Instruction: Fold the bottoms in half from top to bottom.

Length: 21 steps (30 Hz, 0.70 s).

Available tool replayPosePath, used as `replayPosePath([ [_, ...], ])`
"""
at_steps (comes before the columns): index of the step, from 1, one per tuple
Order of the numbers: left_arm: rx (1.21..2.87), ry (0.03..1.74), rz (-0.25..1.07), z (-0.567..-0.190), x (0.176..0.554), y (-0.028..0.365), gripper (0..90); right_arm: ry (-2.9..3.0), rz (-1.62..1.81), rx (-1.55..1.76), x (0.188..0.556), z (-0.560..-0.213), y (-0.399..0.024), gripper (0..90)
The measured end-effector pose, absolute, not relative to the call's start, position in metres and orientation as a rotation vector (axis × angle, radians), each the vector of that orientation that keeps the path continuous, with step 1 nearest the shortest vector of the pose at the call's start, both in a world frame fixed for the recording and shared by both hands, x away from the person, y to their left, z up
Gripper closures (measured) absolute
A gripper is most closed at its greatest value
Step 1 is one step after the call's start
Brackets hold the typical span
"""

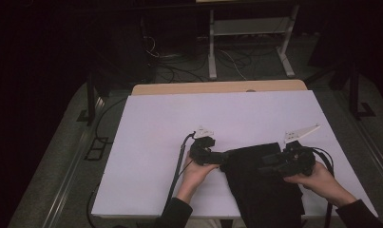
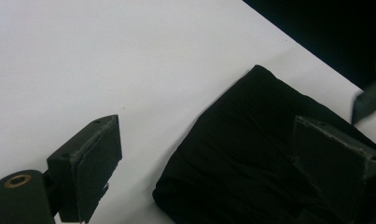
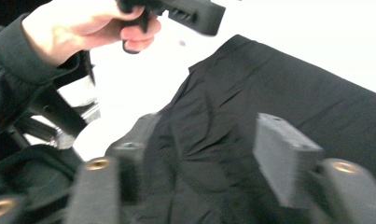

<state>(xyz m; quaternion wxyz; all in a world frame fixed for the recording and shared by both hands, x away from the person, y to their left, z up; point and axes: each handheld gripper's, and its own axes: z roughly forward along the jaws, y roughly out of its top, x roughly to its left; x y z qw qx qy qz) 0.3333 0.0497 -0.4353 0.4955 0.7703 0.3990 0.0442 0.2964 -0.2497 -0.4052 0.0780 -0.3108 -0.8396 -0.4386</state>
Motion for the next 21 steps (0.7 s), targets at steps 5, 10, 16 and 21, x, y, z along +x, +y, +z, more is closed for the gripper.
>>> replayPosePath([
  [5,1.863,0.969,0.106,-0.435,0.334,0.051,9.5,-2.535,-1.322,-1.007,0.304,-0.4,-0.255,15.9],
  [10,1.863,0.97,0.106,-0.435,0.335,0.052,9.5,-2.526,-1.349,-1.041,0.315,-0.394,-0.267,13.0],
  [16,1.865,0.973,0.1,-0.436,0.336,0.053,8.9,-2.52,-1.348,-1.13,0.331,-0.398,-0.281,5.4],
  [21,1.873,0.974,0.093,-0.437,0.338,0.053,8.4,-2.502,-1.347,-1.185,0.342,-0.404,-0.291,0.8],
])
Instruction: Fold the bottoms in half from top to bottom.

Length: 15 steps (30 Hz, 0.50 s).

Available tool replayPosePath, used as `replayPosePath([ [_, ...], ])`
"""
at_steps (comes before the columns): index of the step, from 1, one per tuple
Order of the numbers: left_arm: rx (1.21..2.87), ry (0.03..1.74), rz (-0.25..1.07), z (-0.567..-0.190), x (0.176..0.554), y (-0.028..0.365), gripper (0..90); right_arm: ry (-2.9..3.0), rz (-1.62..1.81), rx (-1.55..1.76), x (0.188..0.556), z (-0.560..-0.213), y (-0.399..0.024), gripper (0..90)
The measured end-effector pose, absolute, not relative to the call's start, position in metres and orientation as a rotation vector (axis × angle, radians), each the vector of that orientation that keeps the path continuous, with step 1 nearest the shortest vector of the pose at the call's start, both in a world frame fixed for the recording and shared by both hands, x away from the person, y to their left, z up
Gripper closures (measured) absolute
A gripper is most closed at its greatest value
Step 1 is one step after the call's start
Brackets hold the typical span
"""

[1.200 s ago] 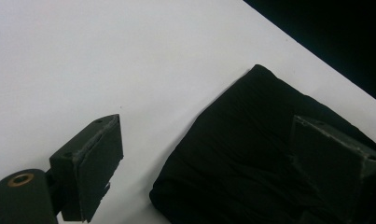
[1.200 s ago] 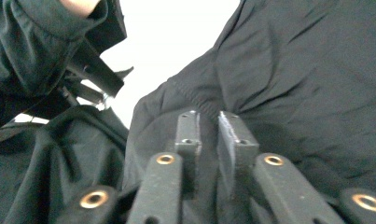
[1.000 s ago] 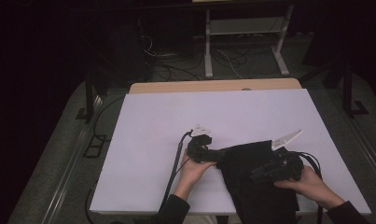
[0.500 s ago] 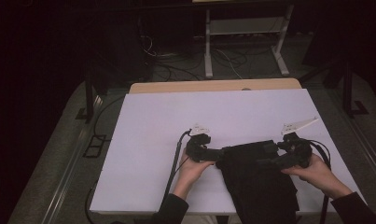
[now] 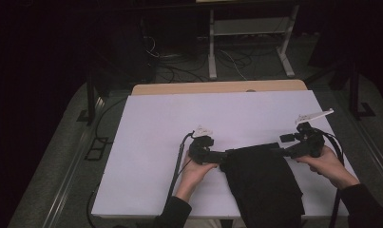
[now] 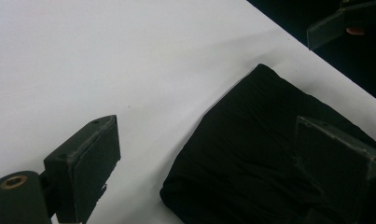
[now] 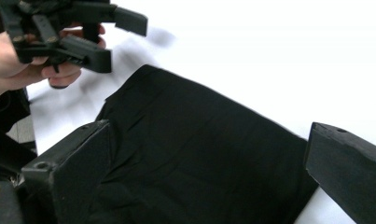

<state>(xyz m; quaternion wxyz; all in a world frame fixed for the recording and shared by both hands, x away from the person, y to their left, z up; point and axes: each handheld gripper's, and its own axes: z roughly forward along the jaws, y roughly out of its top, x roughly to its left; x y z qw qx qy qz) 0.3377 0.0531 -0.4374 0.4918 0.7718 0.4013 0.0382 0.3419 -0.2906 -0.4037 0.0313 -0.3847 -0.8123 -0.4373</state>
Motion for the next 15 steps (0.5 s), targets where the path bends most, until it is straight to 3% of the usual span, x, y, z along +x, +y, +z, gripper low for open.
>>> replayPosePath([
  [15,1.896,0.982,0.056,-0.446,0.343,0.052,8.3,-2.503,-1.362,-1.246,0.367,-0.425,-0.312,1.0],
])
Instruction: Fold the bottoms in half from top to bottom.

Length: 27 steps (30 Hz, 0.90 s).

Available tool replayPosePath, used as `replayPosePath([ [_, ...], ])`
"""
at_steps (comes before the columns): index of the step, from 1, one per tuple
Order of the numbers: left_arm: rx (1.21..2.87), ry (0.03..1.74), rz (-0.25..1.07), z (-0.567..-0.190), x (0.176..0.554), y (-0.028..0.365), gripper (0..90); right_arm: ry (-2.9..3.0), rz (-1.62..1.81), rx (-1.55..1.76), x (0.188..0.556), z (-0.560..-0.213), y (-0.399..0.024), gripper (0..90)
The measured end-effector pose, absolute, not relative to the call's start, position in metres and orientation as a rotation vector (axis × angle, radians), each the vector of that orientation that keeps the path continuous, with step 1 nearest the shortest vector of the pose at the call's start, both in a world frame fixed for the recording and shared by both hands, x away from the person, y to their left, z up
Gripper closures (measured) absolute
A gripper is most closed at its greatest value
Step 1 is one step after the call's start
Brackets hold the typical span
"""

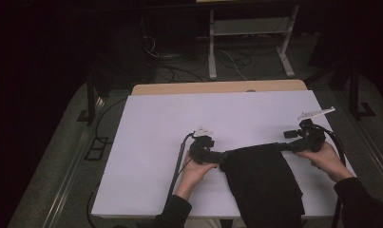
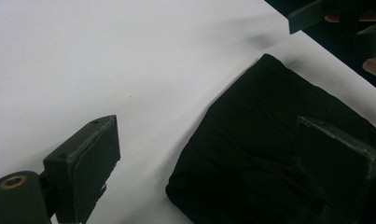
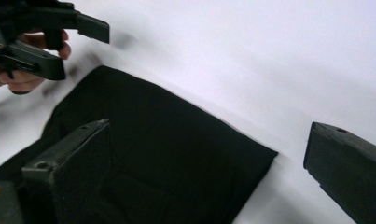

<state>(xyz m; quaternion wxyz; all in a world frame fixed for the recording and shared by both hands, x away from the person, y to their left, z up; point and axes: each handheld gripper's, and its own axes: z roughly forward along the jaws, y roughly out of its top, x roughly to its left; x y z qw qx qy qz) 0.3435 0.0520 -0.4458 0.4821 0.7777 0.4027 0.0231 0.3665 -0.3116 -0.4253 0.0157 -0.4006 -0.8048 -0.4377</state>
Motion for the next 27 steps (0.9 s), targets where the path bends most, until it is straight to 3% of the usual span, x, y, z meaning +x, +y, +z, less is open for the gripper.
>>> replayPosePath([
  [15,1.952,0.994,-0.023,-0.458,0.348,0.048,9.4,-2.496,-1.253,-1.253,0.381,-0.448,-0.311,10.9],
  [22,1.96,0.974,-0.056,-0.461,0.348,0.046,17.9,-2.509,-1.241,-1.228,0.386,-0.453,-0.308,18.7],
  [27,2.002,0.93,-0.018,-0.461,0.345,0.042,25.6,-2.54,-1.222,-1.192,0.387,-0.456,-0.304,30.0],
])
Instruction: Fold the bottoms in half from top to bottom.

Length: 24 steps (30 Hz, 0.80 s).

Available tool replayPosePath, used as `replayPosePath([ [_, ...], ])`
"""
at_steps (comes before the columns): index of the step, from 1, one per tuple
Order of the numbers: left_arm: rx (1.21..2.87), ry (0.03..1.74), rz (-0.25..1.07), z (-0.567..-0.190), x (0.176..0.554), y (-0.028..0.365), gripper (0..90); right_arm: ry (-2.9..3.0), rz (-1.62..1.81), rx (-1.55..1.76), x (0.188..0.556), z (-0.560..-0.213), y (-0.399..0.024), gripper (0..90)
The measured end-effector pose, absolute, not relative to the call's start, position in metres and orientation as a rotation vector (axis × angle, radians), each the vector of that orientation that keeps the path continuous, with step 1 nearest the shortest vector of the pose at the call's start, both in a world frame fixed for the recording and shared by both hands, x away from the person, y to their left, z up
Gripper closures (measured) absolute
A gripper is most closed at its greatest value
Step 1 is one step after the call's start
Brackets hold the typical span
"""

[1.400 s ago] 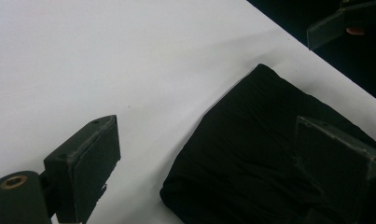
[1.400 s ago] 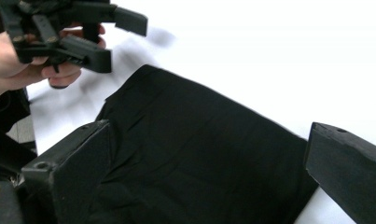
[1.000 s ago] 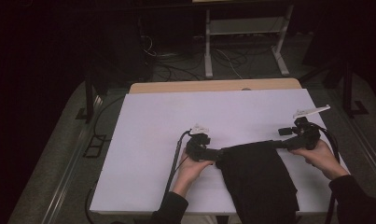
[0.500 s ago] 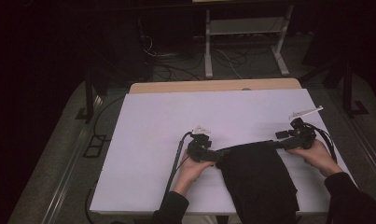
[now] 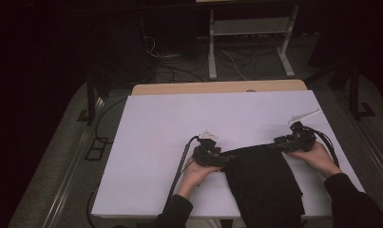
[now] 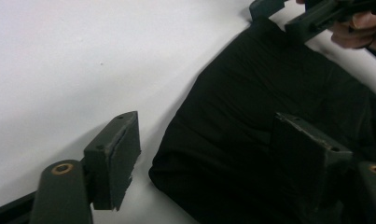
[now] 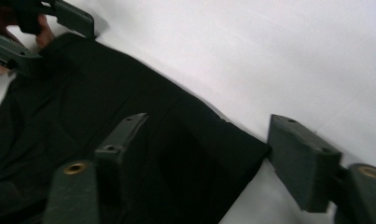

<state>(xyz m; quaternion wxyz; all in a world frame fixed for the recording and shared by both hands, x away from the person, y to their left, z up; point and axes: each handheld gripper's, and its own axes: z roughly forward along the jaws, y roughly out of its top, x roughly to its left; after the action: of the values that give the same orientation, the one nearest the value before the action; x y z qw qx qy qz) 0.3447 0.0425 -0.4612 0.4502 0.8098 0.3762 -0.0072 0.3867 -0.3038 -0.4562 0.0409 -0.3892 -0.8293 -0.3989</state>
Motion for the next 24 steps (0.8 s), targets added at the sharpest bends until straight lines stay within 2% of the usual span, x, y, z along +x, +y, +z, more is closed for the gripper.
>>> replayPosePath([
  [3,2.013,0.921,-0.015,-0.4612,0.3439,0.0418,33.2,-2.538,-1.221,-1.156,0.3868,-0.4572,-0.3028,41.5],
  [13,2.058,0.886,0.057,-0.4637,0.3422,0.038,76.6,-2.526,-1.197,-1.15,0.3873,-0.4595,-0.3027,80.6],
  [16,2.05,0.878,0.039,-0.4644,0.3433,0.0382,83.2,-2.512,-1.207,-1.15,0.3865,-0.4584,-0.3033,83.4],
  [24,2.059,0.857,0.05,-0.4623,0.3427,0.0396,84.6,-2.462,-1.244,-1.17,0.3863,-0.4561,-0.3084,84.2],
])
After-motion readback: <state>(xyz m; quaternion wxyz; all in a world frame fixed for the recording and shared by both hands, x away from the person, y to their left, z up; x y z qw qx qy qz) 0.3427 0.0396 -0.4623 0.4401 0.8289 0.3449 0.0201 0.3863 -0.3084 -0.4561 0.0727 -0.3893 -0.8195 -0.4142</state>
